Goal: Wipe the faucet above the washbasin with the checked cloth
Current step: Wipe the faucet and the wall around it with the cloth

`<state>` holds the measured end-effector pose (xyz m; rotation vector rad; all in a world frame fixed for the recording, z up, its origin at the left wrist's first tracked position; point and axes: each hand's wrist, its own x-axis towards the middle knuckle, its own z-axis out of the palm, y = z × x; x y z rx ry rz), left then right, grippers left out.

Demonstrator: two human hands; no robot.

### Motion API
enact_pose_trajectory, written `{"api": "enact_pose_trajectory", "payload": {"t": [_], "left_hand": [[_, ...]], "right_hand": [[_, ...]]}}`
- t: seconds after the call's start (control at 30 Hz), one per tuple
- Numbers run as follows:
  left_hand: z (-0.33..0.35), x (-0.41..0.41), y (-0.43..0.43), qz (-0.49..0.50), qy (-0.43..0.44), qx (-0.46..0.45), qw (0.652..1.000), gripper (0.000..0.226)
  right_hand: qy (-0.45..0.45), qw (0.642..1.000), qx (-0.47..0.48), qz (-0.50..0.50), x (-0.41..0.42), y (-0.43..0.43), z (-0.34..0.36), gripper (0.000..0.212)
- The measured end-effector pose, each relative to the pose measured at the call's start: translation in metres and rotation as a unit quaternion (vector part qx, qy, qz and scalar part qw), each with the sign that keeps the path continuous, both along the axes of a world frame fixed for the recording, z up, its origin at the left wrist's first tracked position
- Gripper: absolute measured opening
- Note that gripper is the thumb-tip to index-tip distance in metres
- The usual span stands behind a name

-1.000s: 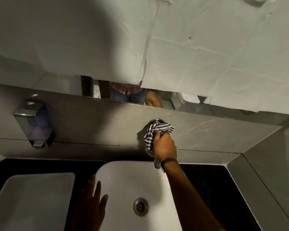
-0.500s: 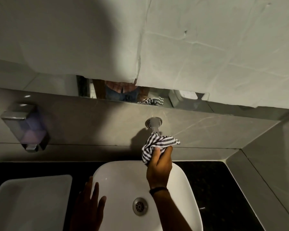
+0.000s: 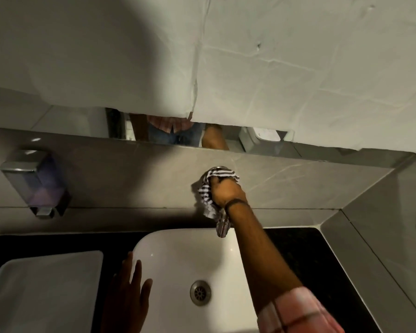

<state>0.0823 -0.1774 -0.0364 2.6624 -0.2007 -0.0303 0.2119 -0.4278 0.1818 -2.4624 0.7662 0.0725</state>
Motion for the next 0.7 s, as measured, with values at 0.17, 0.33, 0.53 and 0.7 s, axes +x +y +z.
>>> {"api": "enact_pose_trajectory", "payload": {"t": [0.17, 0.33, 0.53, 0.7], "left_hand": [[0.001, -0.003, -0.001, -0.004, -0.002, -0.006, 1.0, 0.083], [-0.006, 0.001, 0.0, 0.0, -0.012, -0.006, 1.0, 0.083], [-0.021, 0.003, 0.003, -0.006, -0.008, 0.0, 1.0, 0.073], [-0.019, -0.021, 0.022, 0.002, -0.002, -0.012, 1.0, 0.068]], "right_hand": [[-0.118, 0.99, 0.039, -0.072, -0.022, 0.008, -0.02, 0.052], [-0.372, 0.916, 0.12, -0.09, -0.086, 0.031, -0.081, 0.022], [-0.349, 0.903, 0.21, -0.139, -0.108, 0.04, -0.126, 0.048], [-0.385, 0.836, 0.359, -0.157, -0.14, 0.068, -0.107, 0.031]]}}
